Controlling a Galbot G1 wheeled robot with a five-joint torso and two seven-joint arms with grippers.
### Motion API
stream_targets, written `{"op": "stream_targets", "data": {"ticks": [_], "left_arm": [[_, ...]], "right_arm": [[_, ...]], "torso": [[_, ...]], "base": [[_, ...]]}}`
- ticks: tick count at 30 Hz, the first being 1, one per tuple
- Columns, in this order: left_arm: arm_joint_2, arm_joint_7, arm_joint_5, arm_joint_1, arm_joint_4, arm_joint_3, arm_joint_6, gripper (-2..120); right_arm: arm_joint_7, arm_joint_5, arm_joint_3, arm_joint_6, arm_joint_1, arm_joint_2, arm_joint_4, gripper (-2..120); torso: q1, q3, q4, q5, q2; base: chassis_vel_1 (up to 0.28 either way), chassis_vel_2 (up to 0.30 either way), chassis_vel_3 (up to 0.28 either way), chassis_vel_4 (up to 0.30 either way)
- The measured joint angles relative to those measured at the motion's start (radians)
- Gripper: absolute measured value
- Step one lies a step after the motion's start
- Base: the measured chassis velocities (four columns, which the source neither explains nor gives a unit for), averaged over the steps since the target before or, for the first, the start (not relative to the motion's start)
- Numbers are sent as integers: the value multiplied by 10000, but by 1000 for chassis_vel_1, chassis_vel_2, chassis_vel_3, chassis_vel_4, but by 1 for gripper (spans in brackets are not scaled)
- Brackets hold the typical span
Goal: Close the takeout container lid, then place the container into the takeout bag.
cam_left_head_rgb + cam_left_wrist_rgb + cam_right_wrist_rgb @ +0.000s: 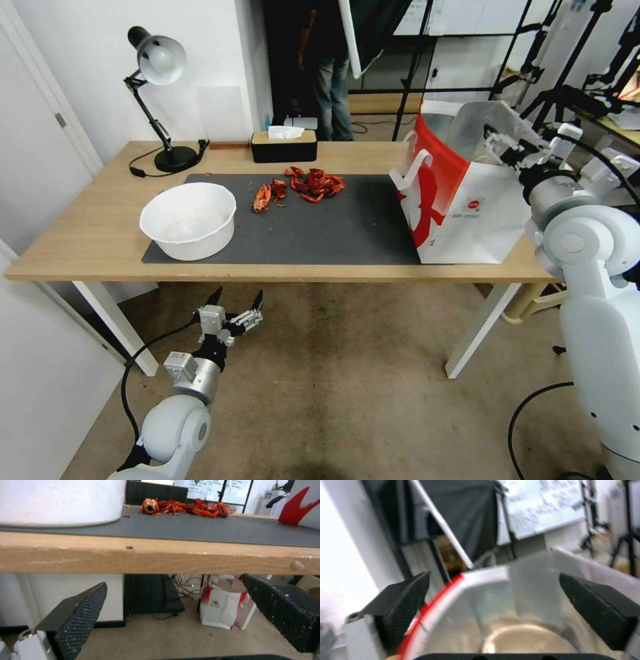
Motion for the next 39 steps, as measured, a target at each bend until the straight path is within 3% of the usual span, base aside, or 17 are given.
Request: {"op": "stream_targets", "data": {"ticks": [7,18,20,27,39], "left_arm": [[-34,59,-150,22,-71,-46,-24,100],[3,150,-153,-11,-25,-138,-288,100],[-4,146,-154,18,-10,-168,-472,100],[-42,-89,76,60,75,-202,-752,100],[-54,-373,329,174,120,-220,-1106,100]], "right_arm": [[-2161,-961,-160,1126,-842,-161,583,100],[-3409,-2174,-511,1898,-2720,75,1564,100],[-3722,-2901,-616,2232,-3677,348,1689,100],[-3976,-4427,-745,3258,-5542,1005,1644,100],[-3108,-6179,-1130,4725,-7323,2228,1260,100]], "torso": [[0,-1,-1,-1,-1],[0,0,-3,-2,-1],[0,0,0,1,-1],[-1,-1,-2,0,-1],[-1,0,-2,0,0]], "base": [[0,0,0,0],[0,0,0,0],[0,0,0,0],[0,0,0,0],[0,0,0,0]]}}
